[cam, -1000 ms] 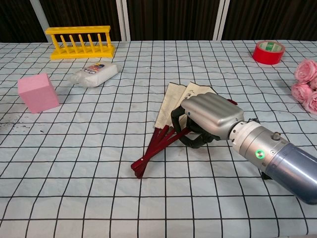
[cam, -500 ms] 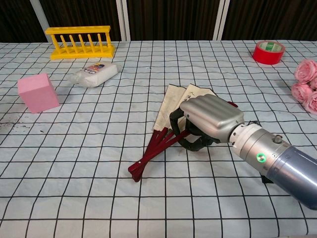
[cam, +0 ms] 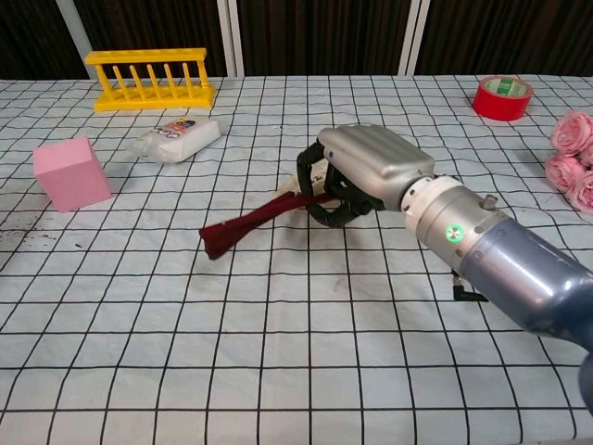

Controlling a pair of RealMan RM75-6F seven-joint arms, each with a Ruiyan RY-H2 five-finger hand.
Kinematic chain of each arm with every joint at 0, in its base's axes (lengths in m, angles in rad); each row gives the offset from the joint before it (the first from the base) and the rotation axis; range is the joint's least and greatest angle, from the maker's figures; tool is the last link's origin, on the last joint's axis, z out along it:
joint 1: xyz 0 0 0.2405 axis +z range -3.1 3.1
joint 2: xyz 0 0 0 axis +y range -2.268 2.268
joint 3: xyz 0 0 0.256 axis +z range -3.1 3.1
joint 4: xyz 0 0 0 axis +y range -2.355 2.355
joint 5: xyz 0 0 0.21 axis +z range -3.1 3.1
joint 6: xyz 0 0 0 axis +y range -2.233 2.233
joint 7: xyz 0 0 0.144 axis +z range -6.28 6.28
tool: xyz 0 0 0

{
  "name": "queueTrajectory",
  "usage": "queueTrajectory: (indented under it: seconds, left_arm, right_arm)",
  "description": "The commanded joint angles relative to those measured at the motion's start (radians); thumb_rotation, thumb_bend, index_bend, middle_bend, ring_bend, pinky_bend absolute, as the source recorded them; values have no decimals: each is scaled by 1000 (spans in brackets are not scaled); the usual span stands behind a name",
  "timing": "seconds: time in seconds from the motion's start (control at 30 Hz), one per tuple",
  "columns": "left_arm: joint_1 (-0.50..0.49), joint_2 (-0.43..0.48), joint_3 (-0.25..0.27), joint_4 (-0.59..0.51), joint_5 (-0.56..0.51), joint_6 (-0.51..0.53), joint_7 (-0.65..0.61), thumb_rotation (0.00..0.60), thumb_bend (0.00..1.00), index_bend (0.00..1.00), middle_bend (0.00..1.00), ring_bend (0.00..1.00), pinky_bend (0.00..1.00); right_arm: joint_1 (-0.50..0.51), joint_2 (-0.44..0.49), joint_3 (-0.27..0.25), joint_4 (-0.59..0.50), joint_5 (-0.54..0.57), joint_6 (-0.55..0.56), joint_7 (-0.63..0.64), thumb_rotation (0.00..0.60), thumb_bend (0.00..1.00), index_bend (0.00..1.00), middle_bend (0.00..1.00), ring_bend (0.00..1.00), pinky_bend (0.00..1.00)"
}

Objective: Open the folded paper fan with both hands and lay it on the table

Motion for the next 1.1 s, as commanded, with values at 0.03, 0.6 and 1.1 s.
queueTrajectory:
  seconds: [0.03, 0.6, 1.1]
  left_arm:
    - [-22, 12, -18, -13, 6, -9, 12, 600, 1, 27, 0, 0, 0]
    - [-228, 0, -82, -77, 26, -156, 128, 600, 13, 132, 0, 0, 0]
    - [-294, -68, -102, -68, -28, -191, 134, 600, 30, 146, 0, 0, 0]
  right_arm:
    - [46, -9, 62, -11, 30, -16, -11, 600, 597, 876, 981, 1000, 918]
    - [185, -17, 289, -17, 215, -23, 10, 600, 608, 883, 981, 1000, 918]
    - [254, -8, 418, -75, 388, 13, 23, 600, 613, 889, 981, 1000, 918]
